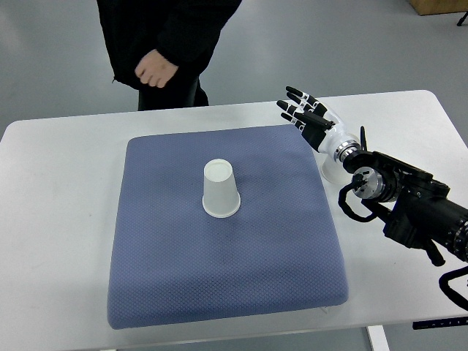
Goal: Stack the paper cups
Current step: 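Raise the right hand and move it above the loose white paper cup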
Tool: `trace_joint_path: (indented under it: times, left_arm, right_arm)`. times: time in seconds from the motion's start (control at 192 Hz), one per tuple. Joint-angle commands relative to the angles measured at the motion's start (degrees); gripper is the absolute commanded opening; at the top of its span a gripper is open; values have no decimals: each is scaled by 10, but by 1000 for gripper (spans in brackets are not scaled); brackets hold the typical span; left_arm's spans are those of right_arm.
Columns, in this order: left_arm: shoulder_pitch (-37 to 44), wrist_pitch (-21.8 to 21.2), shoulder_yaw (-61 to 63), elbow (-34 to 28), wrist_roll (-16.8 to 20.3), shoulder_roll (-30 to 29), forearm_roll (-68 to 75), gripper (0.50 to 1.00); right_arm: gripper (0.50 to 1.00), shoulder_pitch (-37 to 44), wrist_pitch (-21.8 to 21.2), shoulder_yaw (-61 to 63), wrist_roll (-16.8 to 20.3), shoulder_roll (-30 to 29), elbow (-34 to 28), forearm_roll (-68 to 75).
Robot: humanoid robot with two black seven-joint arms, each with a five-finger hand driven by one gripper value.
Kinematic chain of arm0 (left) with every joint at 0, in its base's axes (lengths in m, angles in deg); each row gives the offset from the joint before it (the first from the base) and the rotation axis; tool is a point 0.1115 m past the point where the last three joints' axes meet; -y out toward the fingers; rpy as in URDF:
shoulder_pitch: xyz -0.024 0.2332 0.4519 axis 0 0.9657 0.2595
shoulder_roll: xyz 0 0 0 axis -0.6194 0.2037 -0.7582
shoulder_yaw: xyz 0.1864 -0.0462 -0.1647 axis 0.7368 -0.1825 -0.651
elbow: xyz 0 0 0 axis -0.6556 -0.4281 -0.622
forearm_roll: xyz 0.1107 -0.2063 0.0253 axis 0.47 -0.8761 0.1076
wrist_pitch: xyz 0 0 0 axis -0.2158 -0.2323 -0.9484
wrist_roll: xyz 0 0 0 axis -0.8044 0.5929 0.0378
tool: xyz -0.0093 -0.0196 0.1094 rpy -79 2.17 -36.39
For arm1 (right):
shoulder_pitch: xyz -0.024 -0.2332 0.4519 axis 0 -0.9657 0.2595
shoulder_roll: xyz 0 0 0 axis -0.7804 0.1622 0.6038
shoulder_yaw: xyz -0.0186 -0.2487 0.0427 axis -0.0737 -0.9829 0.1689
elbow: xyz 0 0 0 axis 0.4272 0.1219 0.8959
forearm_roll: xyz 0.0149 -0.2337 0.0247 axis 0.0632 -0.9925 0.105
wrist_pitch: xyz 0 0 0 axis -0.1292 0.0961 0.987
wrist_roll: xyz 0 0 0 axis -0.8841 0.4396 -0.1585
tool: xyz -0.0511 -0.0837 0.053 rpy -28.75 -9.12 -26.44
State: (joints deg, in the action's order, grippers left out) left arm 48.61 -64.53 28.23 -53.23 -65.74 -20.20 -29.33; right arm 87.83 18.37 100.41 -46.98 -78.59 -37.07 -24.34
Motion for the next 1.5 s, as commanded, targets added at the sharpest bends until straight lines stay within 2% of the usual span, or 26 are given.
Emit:
trace_joint_path:
  times: [0.0,0.249,0.374,0.478,0.572,0.681,0.795,0.925,0.972,0.977,1.044,1.102,1.19,1.294,1.497]
  left_arm:
    - [0,1,1,1,0,0,1,1000]
    - [0,1,1,1,1,0,0,1000]
    - [0,1,1,2,2,0,0,1000]
    - [0,1,2,2,2,0,0,1000]
    - [0,2,4,4,2,0,1,1000]
    - [0,2,4,17,2,0,1,1000]
    - [0,2,5,30,2,0,2,1000]
    - [0,2,6,38,2,0,2,1000]
    - [0,2,6,38,2,0,2,1000]
    - [-1,2,7,41,2,0,3,1000]
    - [-1,2,8,45,2,0,2,1000]
    - [-1,2,8,46,2,0,2,1000]
    - [-1,3,8,46,2,0,3,1000]
    - [-1,3,8,46,2,0,3,1000]
    - [-3,3,8,54,2,0,3,1000]
  right_arm:
    - [926,0,0,0,0,0,0,0]
    - [926,4,-2,-12,2,5,-4,-5]
    - [926,25,-20,-12,5,11,-10,-49]
    - [926,50,-32,-14,9,43,-20,-101]
    - [926,85,-47,-60,24,93,-74,-174]
    - [926,165,-44,-183,27,150,-119,-203]
    - [926,290,-64,-398,30,184,-144,-205]
    - [924,427,-109,-599,40,179,-179,-210]
    - [924,427,-109,-599,40,179,-179,-210]
    - [924,478,-137,-661,41,173,-187,-216]
    - [924,544,-174,-729,42,151,-199,-234]
    - [924,584,-195,-772,48,131,-205,-260]
    - [926,640,-219,-835,77,99,-216,-300]
    - [926,723,-228,-903,121,75,-272,-312]
    - [926,826,-228,-913,127,90,-351,-284]
